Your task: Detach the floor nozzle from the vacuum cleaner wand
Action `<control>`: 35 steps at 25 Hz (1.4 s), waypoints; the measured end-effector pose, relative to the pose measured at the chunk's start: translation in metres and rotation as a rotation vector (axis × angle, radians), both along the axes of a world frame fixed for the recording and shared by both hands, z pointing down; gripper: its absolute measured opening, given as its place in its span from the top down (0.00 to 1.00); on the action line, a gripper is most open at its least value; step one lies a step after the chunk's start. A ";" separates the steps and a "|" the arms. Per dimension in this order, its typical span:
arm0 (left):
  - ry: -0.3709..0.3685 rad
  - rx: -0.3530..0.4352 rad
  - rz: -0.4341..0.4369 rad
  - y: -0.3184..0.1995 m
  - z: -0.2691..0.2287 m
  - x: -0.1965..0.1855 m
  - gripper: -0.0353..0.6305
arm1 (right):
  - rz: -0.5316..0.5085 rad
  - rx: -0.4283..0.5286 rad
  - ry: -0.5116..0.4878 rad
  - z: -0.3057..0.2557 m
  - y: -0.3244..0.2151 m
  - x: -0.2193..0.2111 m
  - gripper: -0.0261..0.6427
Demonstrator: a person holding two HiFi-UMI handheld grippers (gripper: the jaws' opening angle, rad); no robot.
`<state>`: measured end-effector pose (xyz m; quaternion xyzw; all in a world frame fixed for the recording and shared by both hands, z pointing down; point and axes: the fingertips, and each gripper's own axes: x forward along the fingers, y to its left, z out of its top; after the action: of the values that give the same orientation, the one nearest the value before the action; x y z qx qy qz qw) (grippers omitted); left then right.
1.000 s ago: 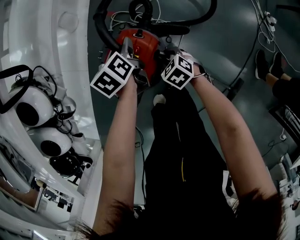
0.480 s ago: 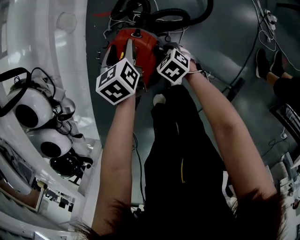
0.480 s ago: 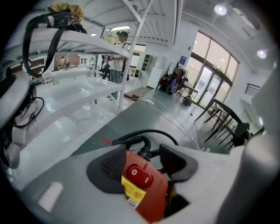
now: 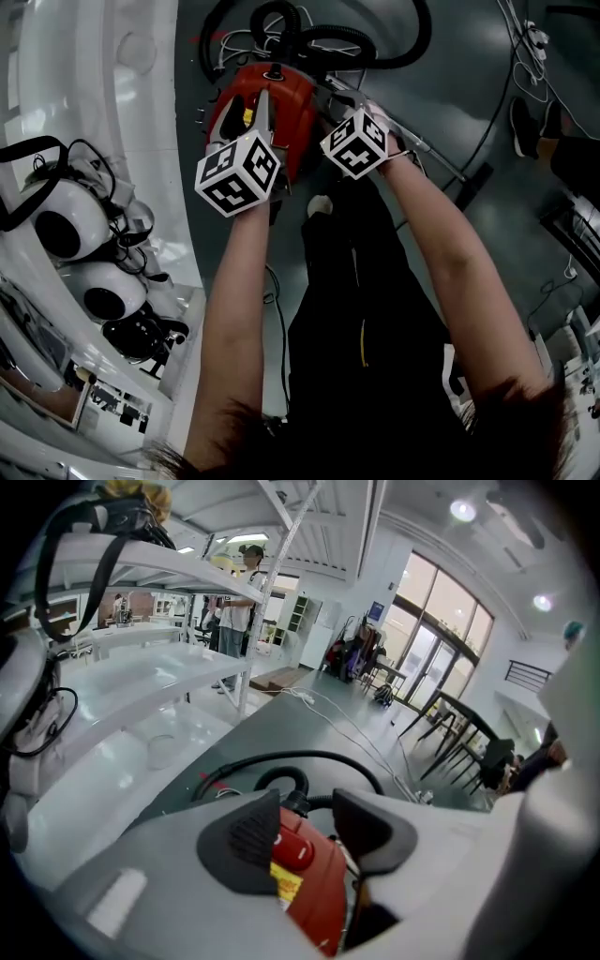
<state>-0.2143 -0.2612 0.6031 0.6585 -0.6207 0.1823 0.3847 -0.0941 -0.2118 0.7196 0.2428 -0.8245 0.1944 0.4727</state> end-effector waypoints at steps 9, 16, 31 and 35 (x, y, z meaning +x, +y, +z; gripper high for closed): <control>0.084 0.013 0.121 0.027 -0.017 0.029 0.93 | 0.227 0.104 -0.166 -0.066 0.003 0.011 0.96; 0.124 0.067 0.242 0.050 -0.073 0.060 0.93 | 0.376 0.175 -0.233 -0.144 0.017 0.031 0.97; 0.108 0.187 0.405 0.140 -0.225 0.091 0.93 | 0.556 0.293 -0.362 -0.338 0.108 0.034 0.97; 0.112 0.197 0.409 0.158 -0.256 0.093 0.93 | 0.603 0.303 -0.370 -0.375 0.127 0.039 0.97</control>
<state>-0.1216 -0.1033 0.3474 0.8140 -0.4667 0.1584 0.3075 -0.0551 -0.0852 0.3449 0.5022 -0.8068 0.2414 0.1964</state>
